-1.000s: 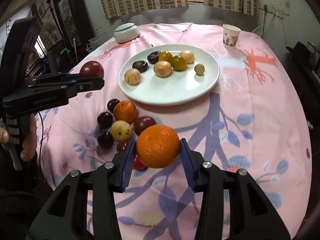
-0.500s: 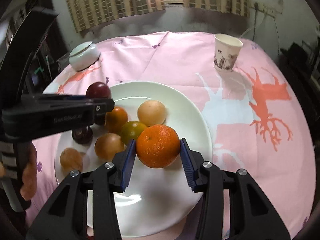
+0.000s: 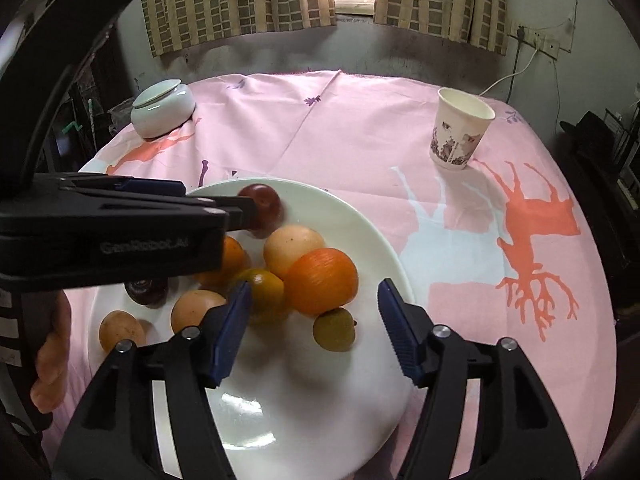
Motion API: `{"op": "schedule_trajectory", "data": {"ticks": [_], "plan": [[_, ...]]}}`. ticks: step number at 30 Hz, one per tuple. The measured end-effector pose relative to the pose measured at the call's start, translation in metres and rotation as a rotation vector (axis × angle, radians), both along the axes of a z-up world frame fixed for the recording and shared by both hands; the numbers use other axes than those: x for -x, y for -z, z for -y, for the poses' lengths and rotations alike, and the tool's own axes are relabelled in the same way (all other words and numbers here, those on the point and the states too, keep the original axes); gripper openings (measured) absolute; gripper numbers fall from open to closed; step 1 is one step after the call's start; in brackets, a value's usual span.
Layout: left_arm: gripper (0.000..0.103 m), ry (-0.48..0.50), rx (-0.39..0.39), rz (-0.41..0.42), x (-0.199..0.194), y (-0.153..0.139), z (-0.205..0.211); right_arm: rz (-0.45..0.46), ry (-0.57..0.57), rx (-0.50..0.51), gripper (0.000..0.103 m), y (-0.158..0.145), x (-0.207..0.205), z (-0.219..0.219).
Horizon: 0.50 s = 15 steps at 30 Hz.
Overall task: Organize fruits
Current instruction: 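Place both held fruits on the white plate and open both tools, then move both open tools back over the fruit pile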
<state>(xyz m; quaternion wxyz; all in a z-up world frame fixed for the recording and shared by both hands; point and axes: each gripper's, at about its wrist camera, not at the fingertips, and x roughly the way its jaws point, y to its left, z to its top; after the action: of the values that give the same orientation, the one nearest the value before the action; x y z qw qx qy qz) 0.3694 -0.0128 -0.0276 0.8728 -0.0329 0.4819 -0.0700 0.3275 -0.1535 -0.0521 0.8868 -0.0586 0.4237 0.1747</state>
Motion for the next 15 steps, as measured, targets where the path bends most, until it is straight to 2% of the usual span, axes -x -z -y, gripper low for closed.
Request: {"op": "schedule_trajectory", "data": {"ticks": [3,4,8,10,15], "plan": [[0.072,0.01,0.046,0.037,0.03,-0.025,-0.014,0.002,-0.007,-0.011,0.065,-0.015,0.017,0.008],[0.075,0.017,0.061,0.047,0.043,-0.033,-0.018,0.004,-0.015,-0.019,0.065,-0.02,0.026,0.011],[0.083,0.042,0.074,0.111,0.118,-0.053,-0.034,0.015,-0.064,-0.035,0.066,-0.039,0.082,0.024],[0.091,0.041,0.087,0.141,0.161,-0.054,-0.041,0.005,-0.089,-0.055,0.067,-0.043,0.115,0.031],[0.092,-0.028,0.056,0.183,0.259,-0.026,-0.053,-0.028,-0.081,-0.096,0.067,-0.034,0.194,0.042]]}}
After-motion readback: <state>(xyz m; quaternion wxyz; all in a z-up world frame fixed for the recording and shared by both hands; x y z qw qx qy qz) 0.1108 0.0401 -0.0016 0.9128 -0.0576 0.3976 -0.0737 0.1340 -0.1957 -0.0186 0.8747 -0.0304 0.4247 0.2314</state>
